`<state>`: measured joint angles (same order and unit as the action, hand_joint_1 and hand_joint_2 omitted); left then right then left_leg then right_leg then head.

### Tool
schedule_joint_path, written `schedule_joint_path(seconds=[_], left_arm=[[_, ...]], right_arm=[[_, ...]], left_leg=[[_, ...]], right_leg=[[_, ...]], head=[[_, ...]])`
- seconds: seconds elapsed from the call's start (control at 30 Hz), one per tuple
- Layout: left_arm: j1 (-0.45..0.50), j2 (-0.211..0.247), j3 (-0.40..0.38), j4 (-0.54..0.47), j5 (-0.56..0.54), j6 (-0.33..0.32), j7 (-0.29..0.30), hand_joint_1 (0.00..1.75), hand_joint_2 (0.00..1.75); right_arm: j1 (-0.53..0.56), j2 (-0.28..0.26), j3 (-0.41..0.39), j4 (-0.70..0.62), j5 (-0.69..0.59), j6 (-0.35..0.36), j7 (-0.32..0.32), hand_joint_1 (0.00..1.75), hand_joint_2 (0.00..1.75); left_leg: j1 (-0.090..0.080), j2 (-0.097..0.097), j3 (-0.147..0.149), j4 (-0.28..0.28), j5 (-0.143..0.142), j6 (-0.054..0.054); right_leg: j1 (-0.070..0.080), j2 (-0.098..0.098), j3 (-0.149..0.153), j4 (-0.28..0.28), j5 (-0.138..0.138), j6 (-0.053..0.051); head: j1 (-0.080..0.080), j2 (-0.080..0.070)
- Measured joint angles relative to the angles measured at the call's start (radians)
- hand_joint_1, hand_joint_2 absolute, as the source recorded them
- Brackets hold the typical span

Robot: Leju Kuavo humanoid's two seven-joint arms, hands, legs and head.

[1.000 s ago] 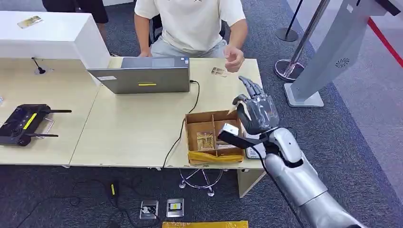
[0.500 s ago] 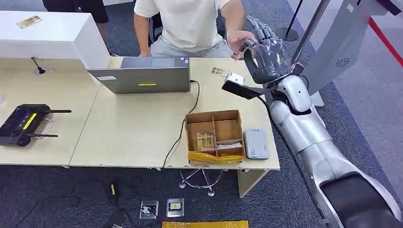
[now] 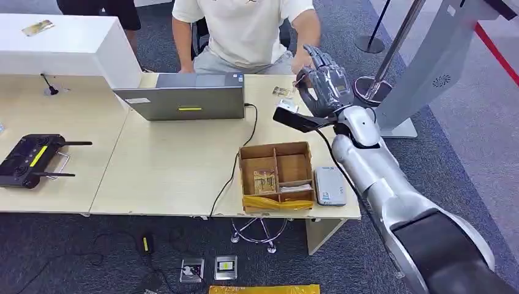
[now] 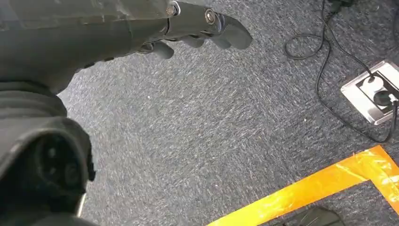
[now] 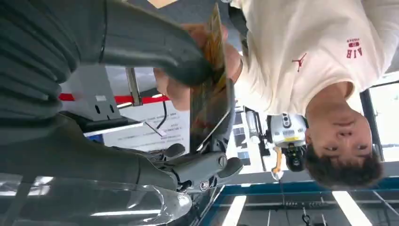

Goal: Pass the card to the sensor for recognition and then transmit it.

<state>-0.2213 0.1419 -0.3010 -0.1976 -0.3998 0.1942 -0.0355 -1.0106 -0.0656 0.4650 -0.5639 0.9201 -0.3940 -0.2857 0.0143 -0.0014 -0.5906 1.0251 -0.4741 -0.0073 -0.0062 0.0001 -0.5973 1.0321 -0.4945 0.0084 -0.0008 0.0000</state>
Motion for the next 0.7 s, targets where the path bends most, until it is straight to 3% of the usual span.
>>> schedule_joint_path(seconds=[0.33,0.47,0.5,0.53,0.7], left_arm=[[0.018,0.003,0.000,0.000,0.015,0.015,0.000,0.00,0.00],[0.018,0.003,0.000,0.000,0.015,0.015,0.000,0.00,0.00],[0.023,0.004,0.000,0.000,0.017,0.021,0.000,0.00,0.00],[0.038,0.004,0.000,0.000,0.038,0.039,0.000,0.00,0.00],[0.066,0.005,0.001,0.001,0.071,0.065,-0.012,0.00,0.00]], right_arm=[[-0.021,-0.001,0.000,0.045,-0.013,-0.219,-0.033,0.00,1.75],[-0.021,-0.002,0.000,0.045,-0.014,-0.222,-0.034,0.00,1.75],[-0.028,-0.015,-0.003,0.048,-0.017,-0.239,-0.059,0.00,1.75],[-0.008,-0.049,-0.083,0.008,0.104,-0.242,-0.148,0.00,1.75],[0.050,-0.106,-0.284,-0.085,0.148,-0.243,-0.311,0.00,1.75]], left_leg=[[0.000,0.000,0.000,0.000,0.000,0.000],[0.000,0.000,0.000,0.000,0.000,0.000],[0.000,0.000,0.001,0.000,0.000,0.000],[0.000,0.000,0.001,0.001,0.000,0.000],[0.000,0.000,0.001,0.001,-0.001,0.001]], right_leg=[[0.000,0.001,-0.001,0.000,0.000,0.000],[0.000,0.001,-0.001,0.000,0.000,0.000],[0.000,0.000,-0.001,0.000,0.000,0.000],[0.000,0.000,0.000,-0.001,0.000,0.000],[0.000,0.000,0.000,-0.002,0.000,0.000]], head=[[0.000,0.000],[0.000,0.000],[0.000,0.000],[0.000,0.000],[0.000,0.000]])
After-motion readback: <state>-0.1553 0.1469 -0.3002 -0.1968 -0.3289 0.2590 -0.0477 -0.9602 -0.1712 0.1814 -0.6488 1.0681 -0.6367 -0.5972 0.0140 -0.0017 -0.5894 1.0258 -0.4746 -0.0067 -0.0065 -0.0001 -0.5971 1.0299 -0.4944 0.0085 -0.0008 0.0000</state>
